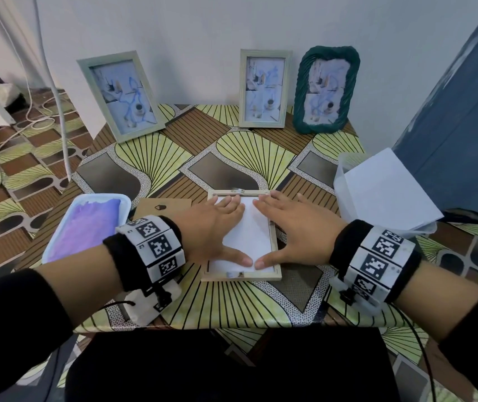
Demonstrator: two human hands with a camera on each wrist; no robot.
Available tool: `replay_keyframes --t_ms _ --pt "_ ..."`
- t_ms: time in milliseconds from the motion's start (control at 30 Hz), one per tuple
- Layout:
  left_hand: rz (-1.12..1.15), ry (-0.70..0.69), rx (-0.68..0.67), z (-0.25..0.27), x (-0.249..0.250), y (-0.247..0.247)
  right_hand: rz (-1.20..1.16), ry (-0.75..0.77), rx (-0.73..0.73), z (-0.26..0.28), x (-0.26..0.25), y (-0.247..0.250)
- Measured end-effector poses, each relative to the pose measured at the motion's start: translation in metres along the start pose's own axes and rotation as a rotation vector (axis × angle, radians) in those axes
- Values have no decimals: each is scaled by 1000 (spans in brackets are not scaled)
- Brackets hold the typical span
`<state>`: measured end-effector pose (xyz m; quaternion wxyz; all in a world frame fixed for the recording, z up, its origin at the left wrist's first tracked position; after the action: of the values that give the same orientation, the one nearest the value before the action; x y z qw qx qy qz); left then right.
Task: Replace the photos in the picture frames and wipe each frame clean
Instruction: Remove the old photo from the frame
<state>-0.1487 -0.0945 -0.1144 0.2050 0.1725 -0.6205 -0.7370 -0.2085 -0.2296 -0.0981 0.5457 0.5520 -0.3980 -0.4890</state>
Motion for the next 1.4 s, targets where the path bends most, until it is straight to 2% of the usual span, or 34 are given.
replay_keyframes --t_ms 200,367,467,700,833,1000,1233,1300,1400 --pt "57 4 71 5 -6 -4 -23 1 -96 -6 -6 -4" --pt "48 32 55 6 -7 -2 28 -40 -187 -7 -7 -6" --pt "65 48 13 7 -6 -2 73 -22 -184 -10 -11 -3" --pt "66 16 -28 10 -10 -3 8 -36 -147 -10 -13 -2" --pt "135 20 6 13 -15 2 -22 -44 -106 -10 -13 0" --pt "66 23 77 13 -12 15 -44 -43 -59 -10 -15 4" --pt "65 40 57 16 -6 21 -46 -55 -29 -10 -15 6" --pt "73 32 63 17 -6 23 -52 -23 -39 -11 -15 7" --pt "70 22 64 19 -5 24 -60 -3 -132 -11 -15 0"
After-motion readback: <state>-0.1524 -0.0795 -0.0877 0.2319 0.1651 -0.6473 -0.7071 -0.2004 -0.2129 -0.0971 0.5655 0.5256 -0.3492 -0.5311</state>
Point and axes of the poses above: each hand's wrist, its own z-axis away from the middle knuckle, its own y-axis out of the back of the hand, x = y × z, the point moved 6 cm from there along -z, towards the middle knuckle, and after that the axes turned 12 degrees about x, right-handed, at the moved point
